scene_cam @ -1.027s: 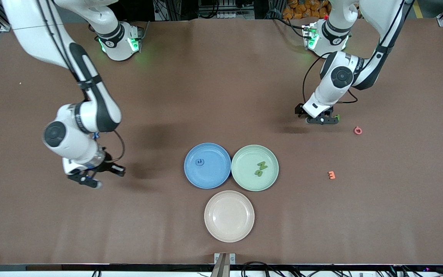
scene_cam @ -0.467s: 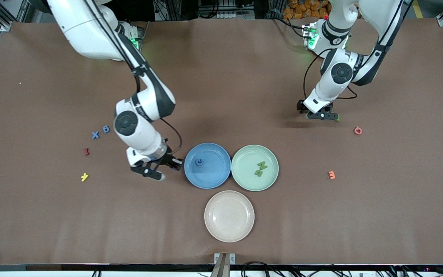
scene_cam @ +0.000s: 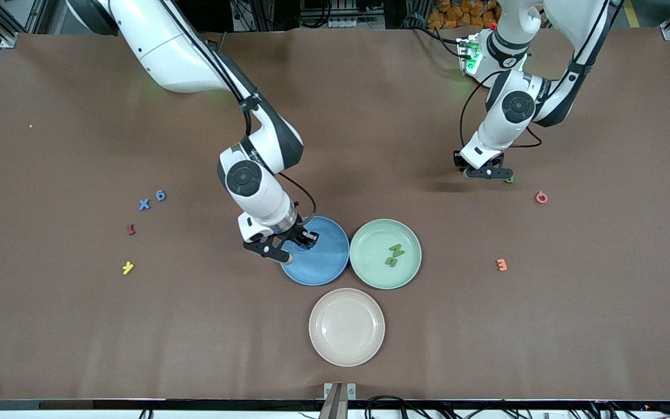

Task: Sort letters by color into matching plates
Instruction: 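Drop the B with the left gripper while the right gripper reaches the x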

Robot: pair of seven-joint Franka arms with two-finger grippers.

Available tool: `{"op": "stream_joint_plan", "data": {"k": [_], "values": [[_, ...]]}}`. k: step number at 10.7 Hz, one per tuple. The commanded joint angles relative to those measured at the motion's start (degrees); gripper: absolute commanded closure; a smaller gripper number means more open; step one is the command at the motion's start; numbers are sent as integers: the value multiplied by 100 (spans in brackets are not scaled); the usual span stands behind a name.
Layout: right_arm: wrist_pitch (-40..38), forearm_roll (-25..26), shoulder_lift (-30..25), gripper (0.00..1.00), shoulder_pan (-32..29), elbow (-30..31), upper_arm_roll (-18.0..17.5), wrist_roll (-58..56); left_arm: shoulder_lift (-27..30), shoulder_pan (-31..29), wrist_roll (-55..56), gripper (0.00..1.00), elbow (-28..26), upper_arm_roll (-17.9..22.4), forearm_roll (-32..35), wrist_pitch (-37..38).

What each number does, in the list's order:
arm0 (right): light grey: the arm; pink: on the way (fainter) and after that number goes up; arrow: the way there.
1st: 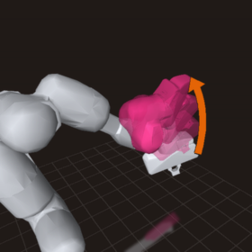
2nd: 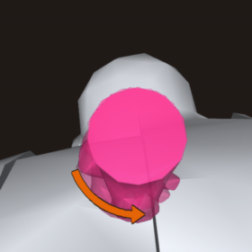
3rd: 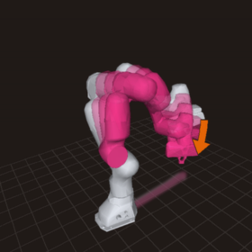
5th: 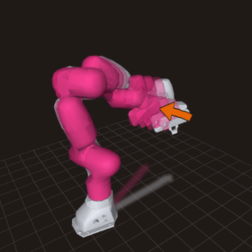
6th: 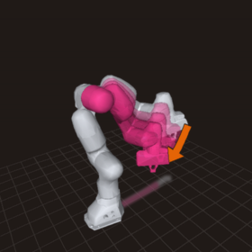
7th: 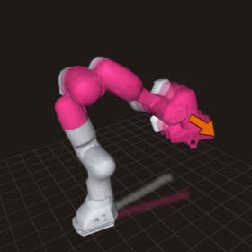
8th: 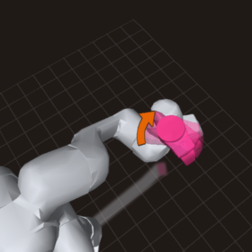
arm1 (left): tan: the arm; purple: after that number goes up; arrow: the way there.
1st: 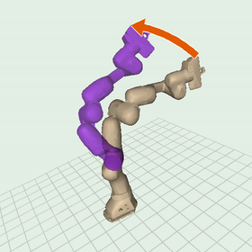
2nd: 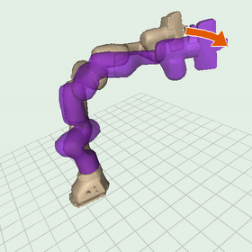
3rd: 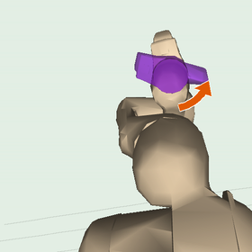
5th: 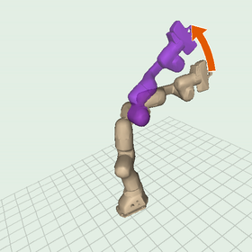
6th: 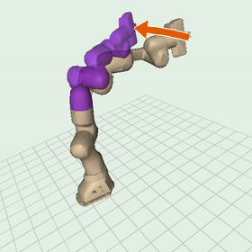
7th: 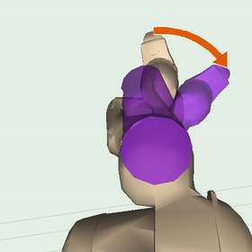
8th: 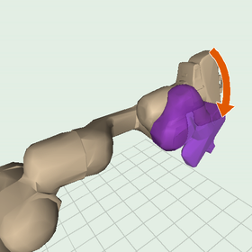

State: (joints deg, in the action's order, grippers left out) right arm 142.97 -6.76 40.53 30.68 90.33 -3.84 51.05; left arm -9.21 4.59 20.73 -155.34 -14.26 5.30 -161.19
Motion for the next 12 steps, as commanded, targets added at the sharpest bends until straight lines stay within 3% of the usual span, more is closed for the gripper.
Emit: {"op": "stream_joint_plan", "data": {"k": [1, 2, 3, 5, 7, 10, 12], "values": [[47, 34, 210, 0, 17, -244, 15, 91, 103, -20, 54, 83, -111, -33, -91, -62], [21, 51, 184, 0, -18, -244, 24, -180, 103, -20, 54, 95, -93, -33, -91, -62], [-31, 60, 140, 0, -62, -183, 50, -566, 103, -20, 54, 100, -32, -33, -91, -53], [-119, 69, -61, 0, -377, 98, 103, -1155, 86, -20, 63, 100, 274, -33, -91, -10], [-198, 69, -368, 0, -606, 562, 409, -1849, 25, 7, 54, 100, 748, -33, -91, 182], [-313, 60, -984, 0, -1150, 1371, 490, -2721, -116, 68, 37, 100, 1829, -33, -91, 1305], [-445, 104, -1309, 0, -1528, 1898, 525, -3482, -518, 103, 72, 100, 2601, -24, -99, 1781]]}}
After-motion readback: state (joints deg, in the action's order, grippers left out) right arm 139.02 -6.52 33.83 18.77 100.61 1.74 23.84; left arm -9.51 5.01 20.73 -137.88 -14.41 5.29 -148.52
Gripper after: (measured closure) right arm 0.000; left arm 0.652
